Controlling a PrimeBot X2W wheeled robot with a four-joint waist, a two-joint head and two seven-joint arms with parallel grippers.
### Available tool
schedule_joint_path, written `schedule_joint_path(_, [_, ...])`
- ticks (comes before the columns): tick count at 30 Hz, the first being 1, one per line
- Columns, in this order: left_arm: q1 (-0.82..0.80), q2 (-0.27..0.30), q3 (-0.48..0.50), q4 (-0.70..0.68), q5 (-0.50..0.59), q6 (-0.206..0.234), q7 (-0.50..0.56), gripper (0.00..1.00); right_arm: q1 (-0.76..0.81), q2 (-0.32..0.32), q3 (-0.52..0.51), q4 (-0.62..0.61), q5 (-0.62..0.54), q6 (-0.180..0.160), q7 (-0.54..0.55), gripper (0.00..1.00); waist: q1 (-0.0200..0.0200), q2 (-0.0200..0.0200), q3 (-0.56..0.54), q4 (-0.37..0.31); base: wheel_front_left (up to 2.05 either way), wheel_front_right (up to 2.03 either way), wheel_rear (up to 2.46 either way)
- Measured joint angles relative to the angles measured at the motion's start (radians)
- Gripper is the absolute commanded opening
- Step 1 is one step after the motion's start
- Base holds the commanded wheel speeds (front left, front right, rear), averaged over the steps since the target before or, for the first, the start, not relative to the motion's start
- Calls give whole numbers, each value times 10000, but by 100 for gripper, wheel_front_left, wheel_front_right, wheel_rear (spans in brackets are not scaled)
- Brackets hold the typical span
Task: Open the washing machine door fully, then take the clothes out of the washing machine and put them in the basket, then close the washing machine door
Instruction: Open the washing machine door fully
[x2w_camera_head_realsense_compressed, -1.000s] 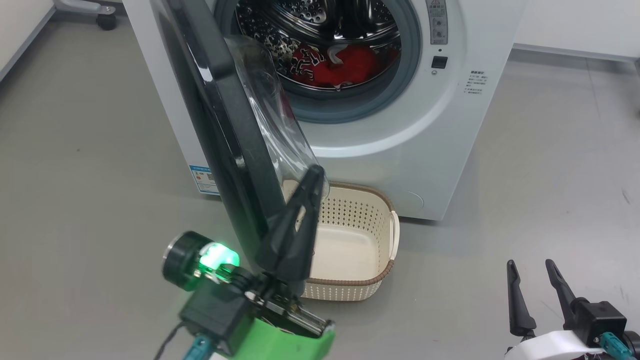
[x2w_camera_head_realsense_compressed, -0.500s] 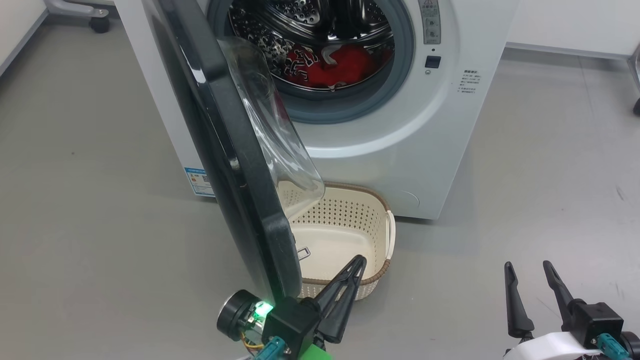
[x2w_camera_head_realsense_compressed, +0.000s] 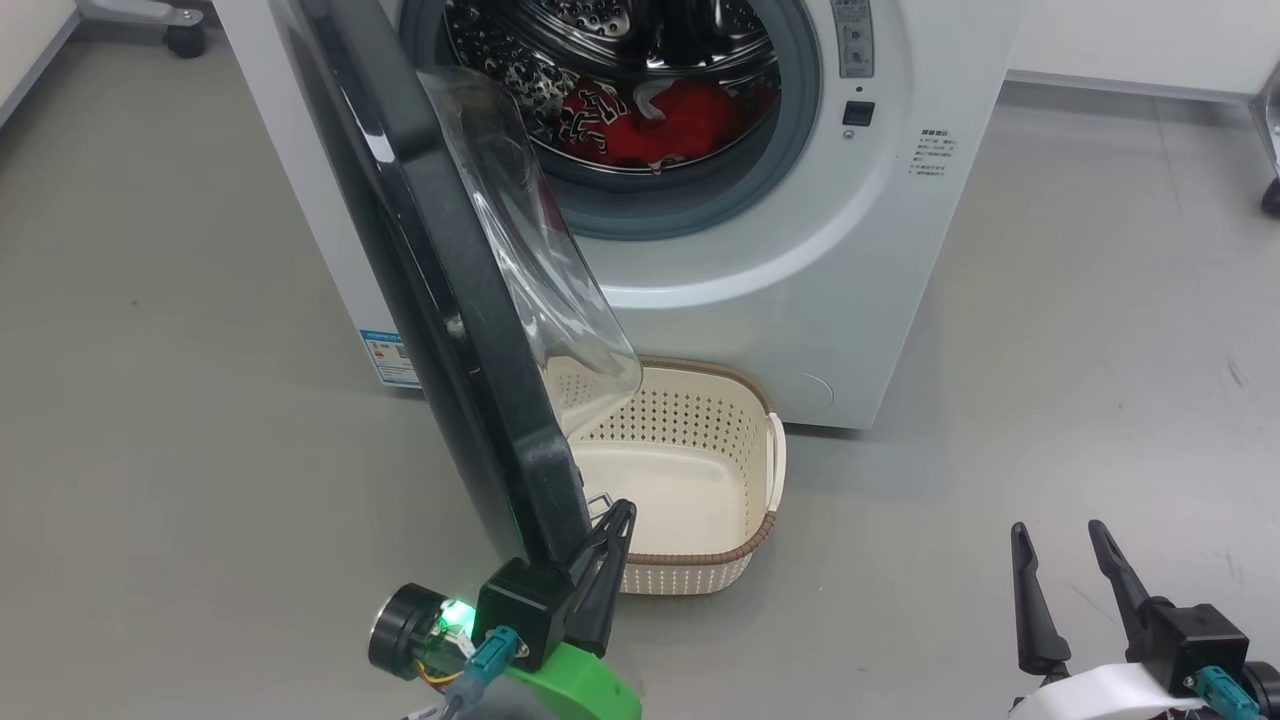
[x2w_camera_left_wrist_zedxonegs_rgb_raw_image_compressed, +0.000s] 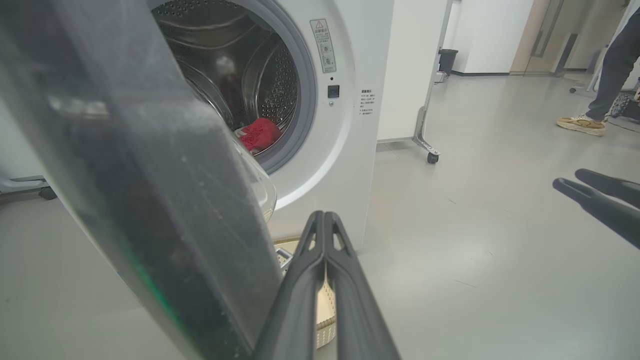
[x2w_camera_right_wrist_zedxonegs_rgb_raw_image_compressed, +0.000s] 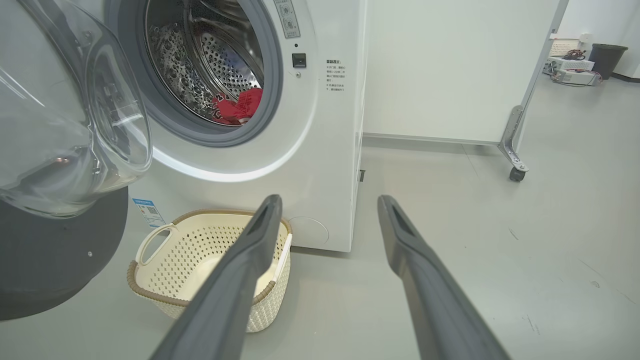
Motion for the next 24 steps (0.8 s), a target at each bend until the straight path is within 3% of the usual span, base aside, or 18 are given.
schedule_joint_path(24, [-51, -84, 516, 673, -96, 84, -527, 0, -6, 10, -316, -38, 0, 123, 0, 100, 0, 0, 255, 381, 0, 0, 0])
